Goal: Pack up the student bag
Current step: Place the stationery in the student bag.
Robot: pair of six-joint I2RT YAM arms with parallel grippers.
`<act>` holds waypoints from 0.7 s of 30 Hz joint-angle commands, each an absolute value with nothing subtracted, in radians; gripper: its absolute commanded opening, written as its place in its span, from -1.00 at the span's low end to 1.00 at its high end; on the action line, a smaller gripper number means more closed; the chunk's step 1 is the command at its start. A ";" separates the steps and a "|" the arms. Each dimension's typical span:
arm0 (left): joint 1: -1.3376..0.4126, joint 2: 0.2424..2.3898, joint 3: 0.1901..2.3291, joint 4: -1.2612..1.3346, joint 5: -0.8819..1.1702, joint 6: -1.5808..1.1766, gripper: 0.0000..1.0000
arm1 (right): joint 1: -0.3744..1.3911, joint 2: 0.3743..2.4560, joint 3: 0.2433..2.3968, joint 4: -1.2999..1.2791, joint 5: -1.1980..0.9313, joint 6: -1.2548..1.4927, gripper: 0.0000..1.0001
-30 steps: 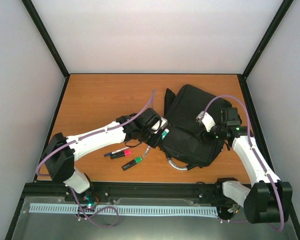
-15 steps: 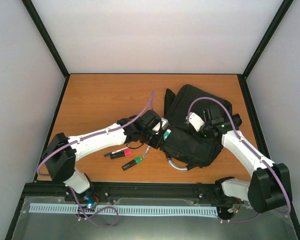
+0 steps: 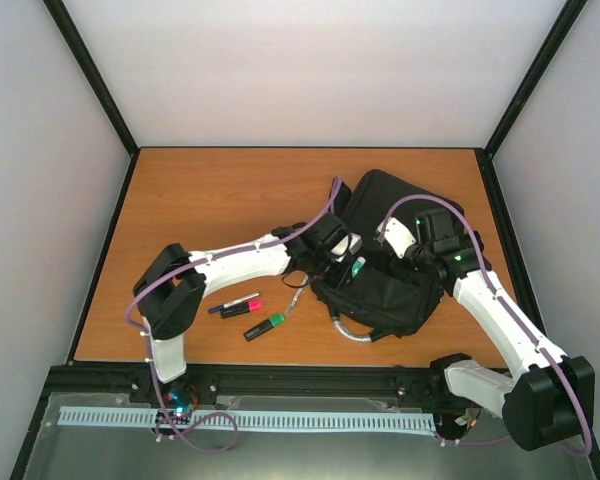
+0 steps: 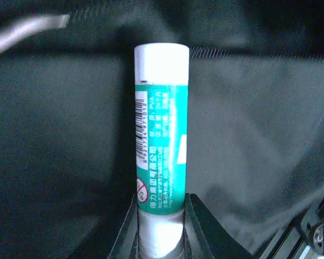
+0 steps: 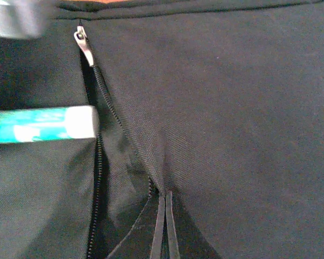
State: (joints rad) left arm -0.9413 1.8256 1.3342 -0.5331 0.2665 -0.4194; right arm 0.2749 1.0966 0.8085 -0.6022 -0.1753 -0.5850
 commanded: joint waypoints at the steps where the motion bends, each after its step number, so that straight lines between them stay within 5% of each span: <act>1: -0.949 1.901 1.470 -0.521 0.282 -0.399 -0.79 | 0.284 1.038 0.821 -0.566 -0.269 -0.559 -0.95; 10: -0.945 2.073 1.754 -0.670 0.128 -0.330 -0.77 | 0.284 0.994 0.750 -0.540 -0.276 -0.567 -0.94; 14: -0.945 2.085 1.800 -0.706 0.087 -0.345 -0.25 | 0.283 1.005 0.748 -0.536 -0.271 -0.560 -0.94; 21: -0.952 1.901 1.587 -0.642 0.083 -0.397 0.00 | 0.283 1.030 0.749 -0.531 -0.268 -0.559 -0.94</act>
State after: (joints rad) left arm -0.9501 2.0323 1.6756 -0.6628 0.1173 -0.3695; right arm 0.2749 1.0321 0.7486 -0.5617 -0.2325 -0.5747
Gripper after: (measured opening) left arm 0.491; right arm 0.032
